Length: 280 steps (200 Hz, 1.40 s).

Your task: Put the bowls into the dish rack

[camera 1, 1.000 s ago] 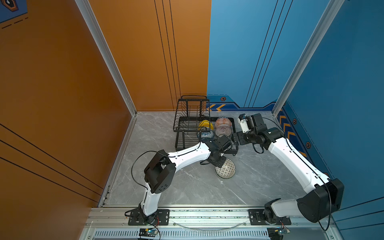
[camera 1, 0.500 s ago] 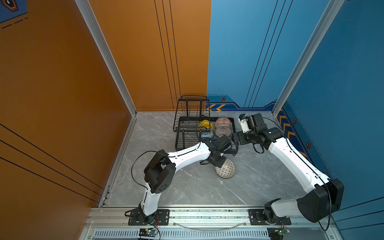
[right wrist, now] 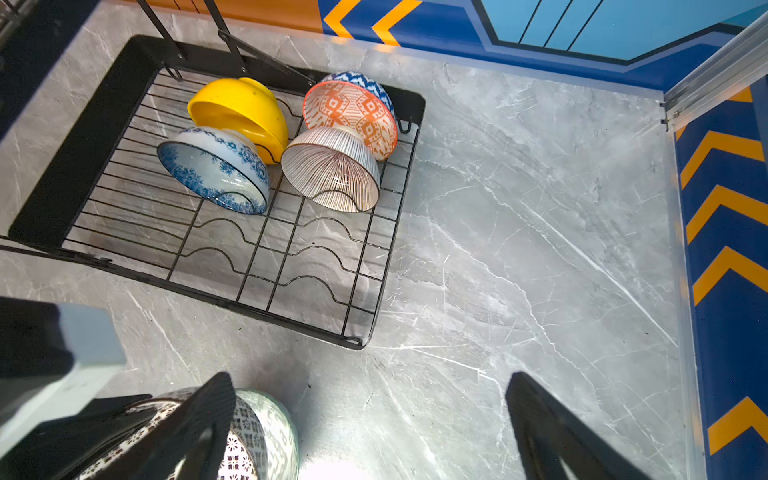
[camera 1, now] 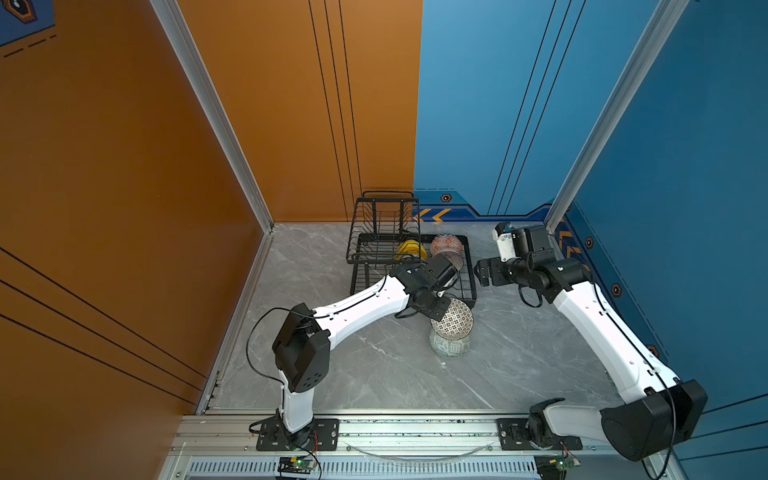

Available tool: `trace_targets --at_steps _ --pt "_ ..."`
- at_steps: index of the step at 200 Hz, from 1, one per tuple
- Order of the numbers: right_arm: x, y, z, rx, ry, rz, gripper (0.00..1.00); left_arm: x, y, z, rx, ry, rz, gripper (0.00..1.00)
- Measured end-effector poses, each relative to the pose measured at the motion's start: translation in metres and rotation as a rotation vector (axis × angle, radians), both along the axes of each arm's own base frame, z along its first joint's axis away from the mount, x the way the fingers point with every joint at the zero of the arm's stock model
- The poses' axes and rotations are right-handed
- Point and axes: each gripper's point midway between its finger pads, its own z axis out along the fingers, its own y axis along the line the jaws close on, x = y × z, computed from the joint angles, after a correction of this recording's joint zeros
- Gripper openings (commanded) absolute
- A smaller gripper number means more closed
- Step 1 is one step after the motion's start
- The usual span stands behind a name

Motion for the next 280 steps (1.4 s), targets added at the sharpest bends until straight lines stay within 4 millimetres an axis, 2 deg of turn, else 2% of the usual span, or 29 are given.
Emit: trace_targets --at_steps 27,73,115,140,165,197,227,264,280 --pt "-0.006 0.002 0.006 0.036 0.000 0.006 1.00 0.004 0.006 0.016 -0.018 -0.035 0.018 0.00" --pt "-0.022 0.019 0.022 0.150 0.005 0.049 1.00 0.013 0.025 0.052 -0.049 -0.117 0.071 0.00" --pt "-0.042 0.057 0.044 0.242 -0.001 0.139 0.99 0.025 0.048 0.082 -0.084 -0.180 0.154 0.00" --pt "-0.051 0.077 0.043 0.266 0.022 0.177 0.96 0.030 0.060 0.098 -0.111 -0.208 0.199 0.00" --pt "-0.052 0.095 0.031 0.276 0.070 0.193 0.90 0.031 0.068 0.113 -0.142 -0.236 0.226 0.00" --pt "-0.045 0.112 0.014 0.283 0.122 0.188 0.77 0.030 0.073 0.123 -0.172 -0.253 0.241 0.00" --pt "-0.039 0.121 0.004 0.297 0.150 0.162 0.63 0.030 0.073 0.118 -0.174 -0.249 0.247 0.00" --pt "-0.030 0.126 0.005 0.309 0.142 0.137 0.46 0.028 0.075 0.110 -0.160 -0.237 0.247 0.00" --pt "-0.027 0.128 0.004 0.316 0.147 0.126 0.44 0.029 0.074 0.111 -0.164 -0.240 0.247 0.00"
